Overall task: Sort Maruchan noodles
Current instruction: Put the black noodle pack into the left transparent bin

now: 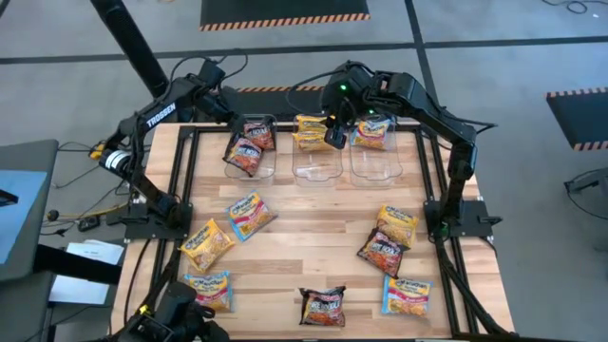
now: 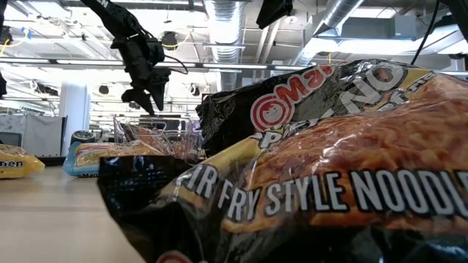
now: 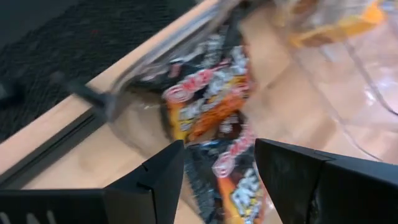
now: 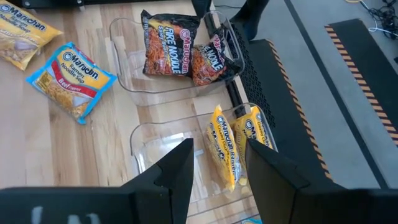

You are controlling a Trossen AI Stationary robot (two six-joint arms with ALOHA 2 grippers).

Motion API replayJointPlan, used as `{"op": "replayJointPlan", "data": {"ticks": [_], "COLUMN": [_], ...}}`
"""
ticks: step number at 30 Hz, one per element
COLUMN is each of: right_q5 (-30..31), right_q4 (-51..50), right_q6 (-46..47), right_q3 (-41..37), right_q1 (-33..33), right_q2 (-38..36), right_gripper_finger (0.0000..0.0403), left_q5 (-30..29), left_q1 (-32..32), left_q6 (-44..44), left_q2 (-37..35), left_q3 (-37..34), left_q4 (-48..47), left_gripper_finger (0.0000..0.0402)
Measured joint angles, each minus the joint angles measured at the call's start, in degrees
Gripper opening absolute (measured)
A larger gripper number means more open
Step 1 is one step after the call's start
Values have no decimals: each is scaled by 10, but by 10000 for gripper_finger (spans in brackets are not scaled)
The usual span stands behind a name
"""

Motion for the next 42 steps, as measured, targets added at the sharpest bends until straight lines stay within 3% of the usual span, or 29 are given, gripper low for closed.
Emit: {"op": "replayJointPlan", "data": {"ticks": [16,37,42], "right_q5": [-1,-1,-1], "right_q4": [0,0,0], "right_q6": [0,2,2], "right_q3": [0,0,0], "right_q1": [1,1,1], "right_q2": [0,0,0], "right_gripper_finger": [169,169,169], "left_q5": [-8,-34,-10], "left_q1": [-1,-7,-12], "left_q6": [-85,-87,-89], "left_q2": [14,46,46], "left_q3": [0,0,0], "left_q4": [-29,-31,-31], "left_gripper_finger": [184,184,184]}}
